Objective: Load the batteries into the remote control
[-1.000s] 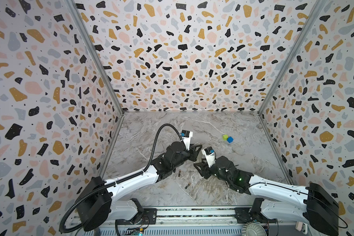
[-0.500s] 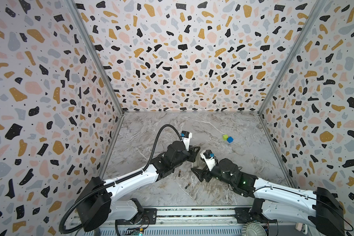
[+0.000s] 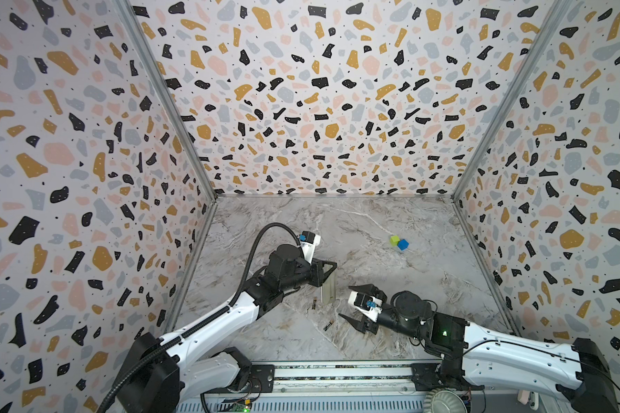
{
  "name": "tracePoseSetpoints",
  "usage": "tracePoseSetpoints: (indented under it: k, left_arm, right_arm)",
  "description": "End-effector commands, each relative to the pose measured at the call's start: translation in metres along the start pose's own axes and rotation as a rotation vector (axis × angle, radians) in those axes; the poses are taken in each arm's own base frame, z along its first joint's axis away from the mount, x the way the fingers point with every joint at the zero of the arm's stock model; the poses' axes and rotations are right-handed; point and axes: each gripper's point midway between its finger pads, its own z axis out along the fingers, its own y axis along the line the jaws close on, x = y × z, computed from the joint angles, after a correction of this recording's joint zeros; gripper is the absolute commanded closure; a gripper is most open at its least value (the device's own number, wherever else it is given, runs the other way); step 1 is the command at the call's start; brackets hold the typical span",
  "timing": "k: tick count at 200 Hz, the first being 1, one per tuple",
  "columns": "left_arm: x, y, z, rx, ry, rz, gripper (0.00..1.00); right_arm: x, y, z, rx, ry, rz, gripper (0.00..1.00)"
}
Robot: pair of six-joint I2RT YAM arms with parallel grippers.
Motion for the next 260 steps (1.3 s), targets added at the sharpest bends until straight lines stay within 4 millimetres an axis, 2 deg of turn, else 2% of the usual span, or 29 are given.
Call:
tracePoseSetpoints:
  k: [1,38,96,188,260]
  left_arm:
    - [0.0,-0.02,-0.009,0.115,-0.002,-0.005,1.0]
    - [0.002,-0.029,-0.014,0.175,-0.006,-0.025,1.0]
    - [0.009,-0.022,-0.007,0.162,0.023,-0.064,1.0]
    - [0.017,-0.016,-0.003,0.154,0.043,-0.084,1.0]
    - [0.016,-0.023,-0.006,0.191,0.035,-0.084,1.0]
  right_arm:
    - [-0.009,0.0,0.001,-0.015,0.005,-0.127,0.24]
    - [-0.018,0.003,0.003,-0.011,-0.023,-0.185,0.36]
    - [-0.017,0.014,0.014,-0.013,0.014,-0.275,0.44]
    - [-0.022,0.025,0.016,-0.025,0.007,-0.312,0.45]
    - [-0.018,0.033,0.02,-0.03,0.005,-0.339,0.47]
